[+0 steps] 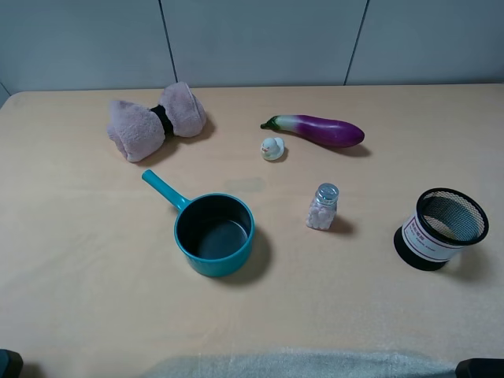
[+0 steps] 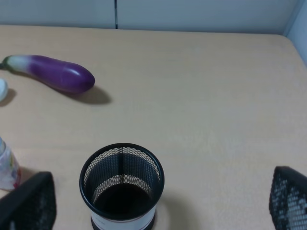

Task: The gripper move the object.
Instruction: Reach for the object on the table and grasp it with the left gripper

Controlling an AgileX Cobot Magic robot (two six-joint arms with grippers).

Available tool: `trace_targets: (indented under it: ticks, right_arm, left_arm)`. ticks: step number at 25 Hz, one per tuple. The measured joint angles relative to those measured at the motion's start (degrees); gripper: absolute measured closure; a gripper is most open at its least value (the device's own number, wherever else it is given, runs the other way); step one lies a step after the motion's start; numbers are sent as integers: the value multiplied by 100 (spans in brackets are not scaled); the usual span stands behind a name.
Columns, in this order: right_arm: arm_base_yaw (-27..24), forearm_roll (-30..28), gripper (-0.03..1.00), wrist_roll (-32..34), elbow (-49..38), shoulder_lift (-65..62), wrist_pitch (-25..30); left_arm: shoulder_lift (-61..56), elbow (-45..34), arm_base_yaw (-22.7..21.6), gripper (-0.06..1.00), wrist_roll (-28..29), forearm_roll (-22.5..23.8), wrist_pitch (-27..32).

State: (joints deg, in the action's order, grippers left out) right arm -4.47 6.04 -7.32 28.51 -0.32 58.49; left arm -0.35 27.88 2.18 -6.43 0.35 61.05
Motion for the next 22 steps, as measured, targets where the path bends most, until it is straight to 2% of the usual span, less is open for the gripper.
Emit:
trace_targets:
  ticks: [22]
  right_arm:
    - [0, 0, 29, 0, 0, 0, 7]
  left_arm:
    - [0, 0, 0, 17, 0, 0, 0]
